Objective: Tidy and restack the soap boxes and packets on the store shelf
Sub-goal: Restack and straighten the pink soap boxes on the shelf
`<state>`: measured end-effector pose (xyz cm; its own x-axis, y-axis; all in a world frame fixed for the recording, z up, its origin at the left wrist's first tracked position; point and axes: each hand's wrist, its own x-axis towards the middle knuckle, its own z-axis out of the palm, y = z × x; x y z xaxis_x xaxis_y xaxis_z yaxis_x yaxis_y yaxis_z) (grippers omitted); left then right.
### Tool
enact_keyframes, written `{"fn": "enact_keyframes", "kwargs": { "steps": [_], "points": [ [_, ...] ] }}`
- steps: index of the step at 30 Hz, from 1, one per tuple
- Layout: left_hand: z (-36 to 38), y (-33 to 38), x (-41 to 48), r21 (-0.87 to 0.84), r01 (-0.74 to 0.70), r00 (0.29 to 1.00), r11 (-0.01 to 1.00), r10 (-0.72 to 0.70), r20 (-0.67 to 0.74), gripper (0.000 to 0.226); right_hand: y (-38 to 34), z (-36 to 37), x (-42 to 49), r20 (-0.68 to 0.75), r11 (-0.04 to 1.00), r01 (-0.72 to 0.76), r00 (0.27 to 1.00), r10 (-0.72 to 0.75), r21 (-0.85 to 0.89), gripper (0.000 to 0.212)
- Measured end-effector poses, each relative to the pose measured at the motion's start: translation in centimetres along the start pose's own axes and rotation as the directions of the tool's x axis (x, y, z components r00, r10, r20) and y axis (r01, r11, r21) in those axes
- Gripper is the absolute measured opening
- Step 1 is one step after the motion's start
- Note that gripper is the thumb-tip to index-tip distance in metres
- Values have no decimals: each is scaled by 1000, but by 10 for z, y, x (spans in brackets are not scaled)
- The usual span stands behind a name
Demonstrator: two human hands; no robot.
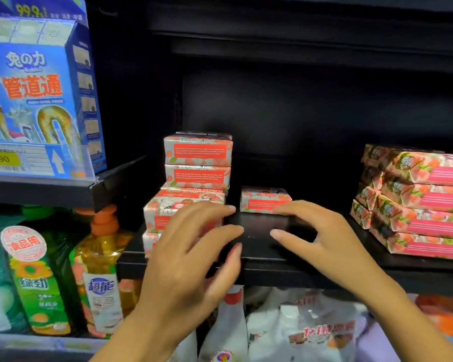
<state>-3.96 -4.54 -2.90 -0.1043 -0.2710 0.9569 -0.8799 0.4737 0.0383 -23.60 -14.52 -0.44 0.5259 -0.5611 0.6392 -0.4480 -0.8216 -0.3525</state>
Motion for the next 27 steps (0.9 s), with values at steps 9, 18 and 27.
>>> {"fn": "enact_keyframes", "kwargs": {
  "steps": [9, 18, 27],
  "points": [
    [57, 19, -1, 120, -172, 938, 978, 125, 324, 30, 39, 7, 43, 244, 935, -74, 955, 166, -347, 60],
    [64, 14, -8, 116, -199, 959, 973, 169, 226, 29, 27, -14, 22, 57, 959, -66, 995, 85, -275, 37],
    [53, 23, -1, -81, 24, 954, 996, 2, 300, 29, 22, -11, 19, 11, 937, -153, 986, 164, -313, 51]
  ]
}}
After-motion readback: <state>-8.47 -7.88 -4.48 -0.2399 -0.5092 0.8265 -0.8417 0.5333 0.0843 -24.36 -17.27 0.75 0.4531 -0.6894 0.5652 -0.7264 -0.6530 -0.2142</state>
